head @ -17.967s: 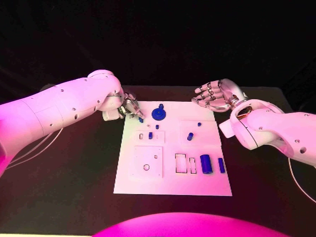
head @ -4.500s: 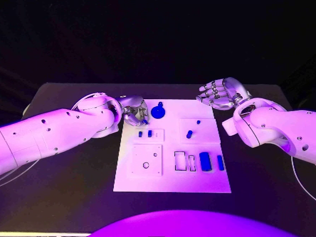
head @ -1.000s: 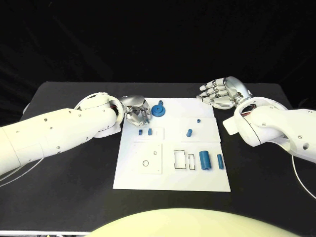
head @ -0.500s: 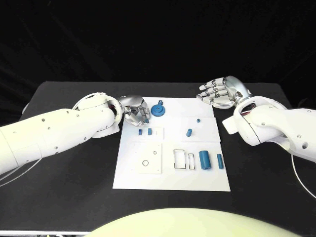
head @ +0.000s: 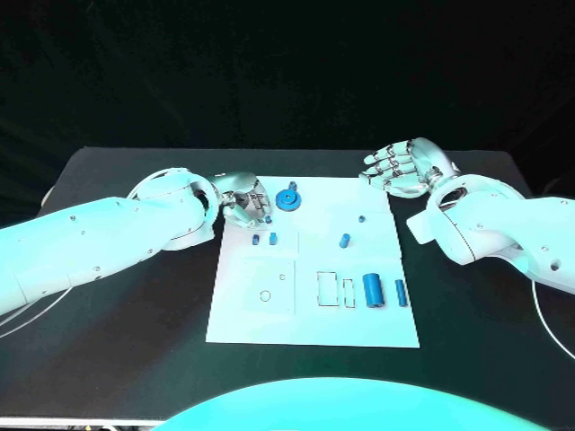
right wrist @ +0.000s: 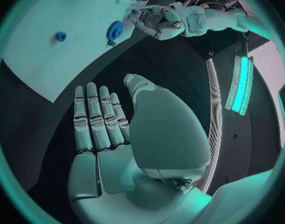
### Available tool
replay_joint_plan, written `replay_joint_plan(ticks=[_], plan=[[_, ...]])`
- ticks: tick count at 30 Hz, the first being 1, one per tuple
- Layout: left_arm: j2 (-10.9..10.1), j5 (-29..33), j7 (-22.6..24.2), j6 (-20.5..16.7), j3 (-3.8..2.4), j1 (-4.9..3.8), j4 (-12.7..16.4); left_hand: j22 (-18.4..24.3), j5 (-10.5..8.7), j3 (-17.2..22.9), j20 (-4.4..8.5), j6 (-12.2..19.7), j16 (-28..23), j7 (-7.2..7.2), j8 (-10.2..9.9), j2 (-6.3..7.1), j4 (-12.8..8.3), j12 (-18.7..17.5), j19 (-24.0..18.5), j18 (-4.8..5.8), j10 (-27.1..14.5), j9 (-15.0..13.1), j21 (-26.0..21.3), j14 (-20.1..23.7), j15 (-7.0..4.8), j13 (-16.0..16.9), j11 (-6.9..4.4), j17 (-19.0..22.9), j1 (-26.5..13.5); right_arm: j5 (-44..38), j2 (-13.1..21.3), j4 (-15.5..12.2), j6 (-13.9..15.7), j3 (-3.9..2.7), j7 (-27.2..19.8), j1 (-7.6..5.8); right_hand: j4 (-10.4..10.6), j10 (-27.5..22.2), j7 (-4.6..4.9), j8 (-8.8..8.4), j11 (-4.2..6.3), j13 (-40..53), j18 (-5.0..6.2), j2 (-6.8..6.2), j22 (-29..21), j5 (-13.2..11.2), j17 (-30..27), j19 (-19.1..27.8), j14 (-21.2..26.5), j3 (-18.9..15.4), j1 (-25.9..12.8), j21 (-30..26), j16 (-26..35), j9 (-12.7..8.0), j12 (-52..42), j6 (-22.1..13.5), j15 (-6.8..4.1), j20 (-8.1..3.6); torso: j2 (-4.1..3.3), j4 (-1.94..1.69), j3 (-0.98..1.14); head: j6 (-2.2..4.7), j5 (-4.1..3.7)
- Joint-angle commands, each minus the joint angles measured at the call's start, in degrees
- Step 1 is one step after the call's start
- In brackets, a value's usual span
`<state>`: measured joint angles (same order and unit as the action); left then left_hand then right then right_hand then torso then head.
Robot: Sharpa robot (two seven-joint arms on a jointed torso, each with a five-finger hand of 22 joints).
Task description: Assemble the parts on the task board
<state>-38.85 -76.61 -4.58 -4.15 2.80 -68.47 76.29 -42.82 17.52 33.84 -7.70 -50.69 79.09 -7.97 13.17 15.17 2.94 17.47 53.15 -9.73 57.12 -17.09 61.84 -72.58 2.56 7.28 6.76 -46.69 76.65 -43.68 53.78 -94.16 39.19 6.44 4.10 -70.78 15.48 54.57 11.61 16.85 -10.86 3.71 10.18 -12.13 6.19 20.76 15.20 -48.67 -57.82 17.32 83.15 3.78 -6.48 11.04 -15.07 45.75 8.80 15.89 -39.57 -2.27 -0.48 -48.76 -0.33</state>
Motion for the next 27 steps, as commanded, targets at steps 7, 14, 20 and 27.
replay_joint_plan(ticks=[7,14,20,27], plan=[[-3.1,8.9,3.2,-2.2,-1.01,-0.06,0.4,0.5,0.05,-0.1,-0.88,-0.1,-2.4,-0.69,-0.3,-0.72,0.1,0.1,-0.5,-0.82,-2.3,-0.1,-1.0,3.9,0.52,0.3,0.58,6.9,0.6,-11.7,0.1,2.5,-8.8,-0.01,1.0,0.04,-1.4,1.0,0.83,0.01,1.21,-0.1,0.55,-0.69,-0.7,-4.3,0.1,-3.6,-5.0,1.6,3.0,1.2,-1.4,-0.4,1.6,2.7,-1.43,-1.29,0.10,0.01,0.05,0.60,-0.39],[-7.2,24.5,10.7,-2.0,-1.71,-0.54,0.7,2.1,0.07,-0.3,-1.17,-1.1,-10.8,-2.72,-0.4,-1.61,-0.6,4.0,-3.9,-0.81,-5.0,-0.5,-4.2,14.5,0.83,1.6,0.95,19.6,2.2,-25.0,-0.1,5.6,-17.6,-0.02,3.3,-0.05,-1.2,7.2,-1.21,0.14,3.51,0.1,0.48,-2.15,-0.3,-6.1,3.2,-9.9,-11.9,4.3,4.7,3.8,-5.3,-0.4,1.2,6.1,-4.51,-3.83,0.04,0.04,0.00,1.19,-0.85],[-10.6,42.5,17.3,-1.2,-1.87,-0.81,2.8,2.6,0.13,-0.9,-0.95,-1.5,-12.5,-2.88,-0.6,-2.69,-1.5,7.9,-4.0,-0.91,-3.6,-0.6,-4.7,14.1,0.48,2.8,0.60,21.0,3.1,-37.2,-0.7,7.1,-22.4,-0.02,5.0,-0.07,-3.2,14.3,-3.31,-0.18,6.29,0.4,0.21,-2.24,4.9,-6.2,14.4,-22.2,-24.4,2.6,4.7,13.3,-18.8,0.2,4.4,9.9,-8.51,-9.93,-0.09,0.04,-0.10,1.96,-3.00],[-13.0,56.3,20.3,-1.0,-1.88,-0.85,6.1,3.2,-0.24,-3.9,-0.70,-1.8,-10.7,-2.47,-0.9,-2.35,-0.3,12.3,-2.2,-0.87,-3.5,-0.8,-4.9,11.6,0.15,4.6,-0.05,20.4,0.5,-44.9,-2.4,8.5,-24.5,0.05,6.9,0.05,-2.5,13.8,-4.20,-2.00,6.26,0.1,-0.34,-2.72,11.6,-6.2,30.0,-23.3,-25.2,2.8,3.5,21.3,-39.1,0.6,10.0,11.0,-8.61,-11.39,-0.20,0.03,0.00,2.67,-4.32]])
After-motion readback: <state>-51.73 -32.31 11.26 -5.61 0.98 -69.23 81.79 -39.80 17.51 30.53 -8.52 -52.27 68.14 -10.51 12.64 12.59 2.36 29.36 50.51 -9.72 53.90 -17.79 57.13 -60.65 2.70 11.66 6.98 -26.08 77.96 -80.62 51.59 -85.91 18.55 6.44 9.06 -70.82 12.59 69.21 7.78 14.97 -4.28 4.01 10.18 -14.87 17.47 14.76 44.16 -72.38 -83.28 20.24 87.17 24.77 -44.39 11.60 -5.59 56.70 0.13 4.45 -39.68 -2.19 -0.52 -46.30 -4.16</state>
